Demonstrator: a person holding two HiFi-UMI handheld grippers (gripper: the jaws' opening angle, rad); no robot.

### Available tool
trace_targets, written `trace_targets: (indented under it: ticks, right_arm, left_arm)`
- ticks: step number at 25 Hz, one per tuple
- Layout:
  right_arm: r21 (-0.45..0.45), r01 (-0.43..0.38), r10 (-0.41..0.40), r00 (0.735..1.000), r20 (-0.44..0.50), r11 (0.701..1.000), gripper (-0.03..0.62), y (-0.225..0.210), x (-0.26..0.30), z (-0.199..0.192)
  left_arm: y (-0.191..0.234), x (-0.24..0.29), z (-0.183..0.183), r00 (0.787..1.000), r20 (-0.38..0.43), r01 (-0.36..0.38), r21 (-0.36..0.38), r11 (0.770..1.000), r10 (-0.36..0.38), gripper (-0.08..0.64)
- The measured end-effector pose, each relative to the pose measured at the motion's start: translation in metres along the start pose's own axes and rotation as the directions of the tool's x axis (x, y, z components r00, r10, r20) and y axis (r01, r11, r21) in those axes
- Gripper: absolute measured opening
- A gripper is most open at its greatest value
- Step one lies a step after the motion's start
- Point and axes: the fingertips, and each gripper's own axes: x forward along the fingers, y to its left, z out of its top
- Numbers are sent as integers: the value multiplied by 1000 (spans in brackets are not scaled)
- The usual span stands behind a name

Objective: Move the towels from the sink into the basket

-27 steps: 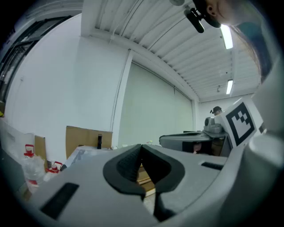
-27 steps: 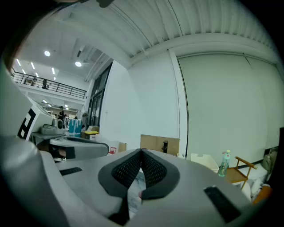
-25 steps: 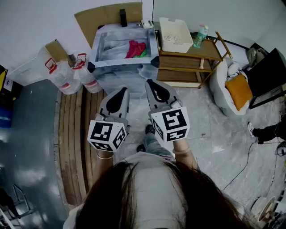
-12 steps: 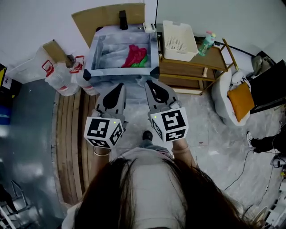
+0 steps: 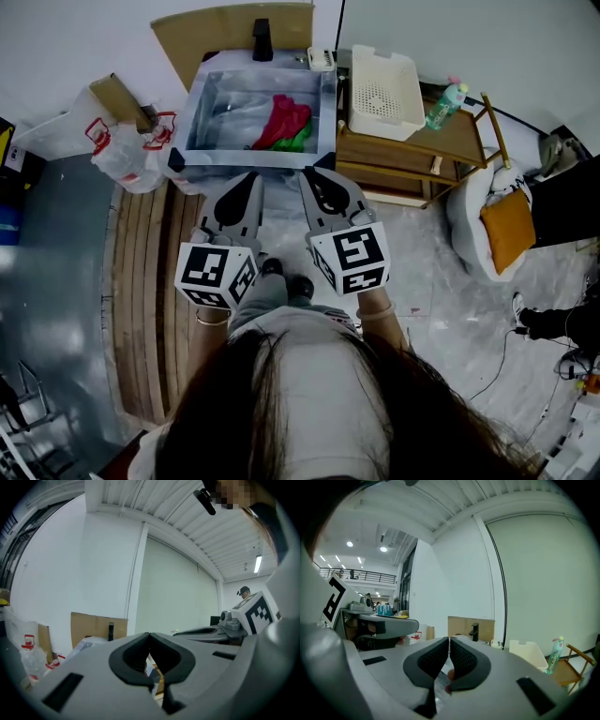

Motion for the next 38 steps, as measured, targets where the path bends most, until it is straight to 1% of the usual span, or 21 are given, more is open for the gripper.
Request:
trace_targets:
  ticks: [9,13,18,24,29,33,38]
  right_arm:
    - [-3,-8,8,999,-40,1000,28,-29,37,-12]
    - [-1,-14,14,997,-73,1000,28,-42,59,-20]
    - [-19,-16,14,993,-115,1000,28,-59,91,-25]
    - [-10,-28,26,987,-160,1000,29,-75,133,-33]
    - [6,-46,46,978,-204,999,29,-83,168,-40]
    - [-5,-63,60,969,-240,998,31,-86,194,-47]
    - [-24,-101,89,945,-315,995,42,-90,223,-66]
  left_arm:
    - [31,41,0,1000,-4,-29,0,1000,29,5]
    - [43,66,0,1000,-7,-20,-2,1000,20,5]
    - [62,99,-1,1000,-18,-7,-9,1000,7,5]
    - [86,133,-3,999,-37,8,-22,1000,-9,5]
    - [109,157,-2,999,-48,18,-27,999,-20,5]
    - [129,173,0,999,-49,19,-30,999,-21,5]
    - [149,190,-1,998,-56,26,-38,999,-29,5]
